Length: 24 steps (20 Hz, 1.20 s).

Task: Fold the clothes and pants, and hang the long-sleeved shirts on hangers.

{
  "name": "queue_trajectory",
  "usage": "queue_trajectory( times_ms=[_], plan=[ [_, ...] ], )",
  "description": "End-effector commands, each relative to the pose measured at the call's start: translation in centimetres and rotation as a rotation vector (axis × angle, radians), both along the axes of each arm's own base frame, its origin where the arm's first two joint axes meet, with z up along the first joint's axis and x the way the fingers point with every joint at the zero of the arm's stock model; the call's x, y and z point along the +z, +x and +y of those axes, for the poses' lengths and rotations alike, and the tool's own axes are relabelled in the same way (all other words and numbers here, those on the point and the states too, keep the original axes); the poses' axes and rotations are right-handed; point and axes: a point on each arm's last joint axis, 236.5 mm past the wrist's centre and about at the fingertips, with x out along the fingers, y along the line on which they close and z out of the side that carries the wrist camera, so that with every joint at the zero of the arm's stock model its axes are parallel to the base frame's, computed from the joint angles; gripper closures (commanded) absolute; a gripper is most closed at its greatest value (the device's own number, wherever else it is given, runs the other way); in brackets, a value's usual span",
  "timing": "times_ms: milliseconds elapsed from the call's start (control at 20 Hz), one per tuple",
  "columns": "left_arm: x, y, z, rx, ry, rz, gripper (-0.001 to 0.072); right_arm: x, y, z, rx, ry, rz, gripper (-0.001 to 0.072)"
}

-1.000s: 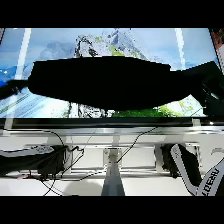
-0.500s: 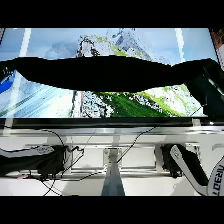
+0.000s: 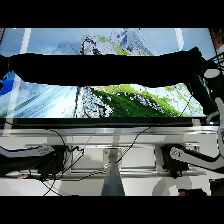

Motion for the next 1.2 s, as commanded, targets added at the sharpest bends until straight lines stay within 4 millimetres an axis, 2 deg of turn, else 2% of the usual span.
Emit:
queue_trajectory(
  times_ms=[0, 100, 300, 350, 400, 450, 500, 550, 700, 800, 850, 900, 950, 1000, 1100, 1150],
  plan=[
    [-1.8, 1.4, 0.7, 0.065, 0.023, 0.043, 0.0701, -2.5, 4.0, -0.4, -0.009, 0.016, 0.015, 0.0693],
    [-2.2, 3.3, -0.4, 0.044, 0.02, 0.04, 0.0701, -3.3, 5.3, -0.6, -0.009, 0.018, 0.02, 0.0692],
    [-2.8, 6.9, -0.7, 0.03, 0.061, 0.038, 0.07, -4.3, 6.5, -1.0, -0.01, 0.012, 0.028, 0.0679],
    [-2.8, 7.5, -0.9, 0.02, 0.062, 0.033, 0.0644, -4.5, 6.4, -0.9, 0.0, 0.001, 0.036, 0.0473],
    [-2.7, 7.9, -1.0, 0.013, 0.07, 0.029, 0.0485, -4.5, 6.4, -0.9, 0.011, -0.02, 0.039, 0.0189],
    [-2.5, 8.0, -1.1, -0.001, 0.105, 0.028, 0.026, -4.5, 6.4, -0.9, 0.019, -0.029, 0.042, 0.0105],
    [-2.2, 8.0, -1.3, -0.017, 0.13, 0.024, 0.0056, -4.5, 6.3, -0.7, 0.032, -0.035, 0.05, 0.0105],
    [-1.9, 8.0, -1.6, -0.028, 0.121, 0.015, 0.0, -4.7, 6.2, -0.4, 0.046, -0.037, 0.06, 0.0105],
    [-0.2, 7.2, -3.1, -0.15, 0.149, -0.019, 0.0, -5.6, 5.8, 0.8, 0.089, -0.012, 0.1, 0.0106],
    [0.3, 5.6, -3.1, -0.208, 0.16, 0.021, 0.0003, -6.1, 5.5, 1.3, 0.121, -0.024, 0.127, 0.0107],
    [-0.2, 4.3, -2.9, -0.225, 0.148, 0.078, 0.0005, -6.4, 5.3, 1.4, 0.14, -0.042, 0.142, 0.0107],
    [-1.4, 2.2, -2.7, -0.264, 0.15, 0.174, 0.0038, -6.7, 5.1, 1.6, 0.157, -0.056, 0.158, 0.0107],
    [-2.9, -0.5, -2.5, -0.314, 0.164, 0.295, 0.0189, -6.8, 5.0, 1.7, 0.167, -0.063, 0.166, 0.0107],
    [-4.9, -4.1, -1.8, -0.355, 0.167, 0.449, 0.037, -6.9, 4.9, 1.8, 0.174, -0.067, 0.173, 0.0107],
    [-7.4, -9.9, -0.6, -0.354, 0.087, 0.668, 0.0395, -7.0, 4.9, 1.9, 0.18, -0.07, 0.179, 0.0108],
    [-7.7, -11.1, -0.7, -0.347, 0.019, 0.687, 0.0393, -7.0, 4.9, 1.8, 0.18, -0.07, 0.179, 0.0108]
  ],
)
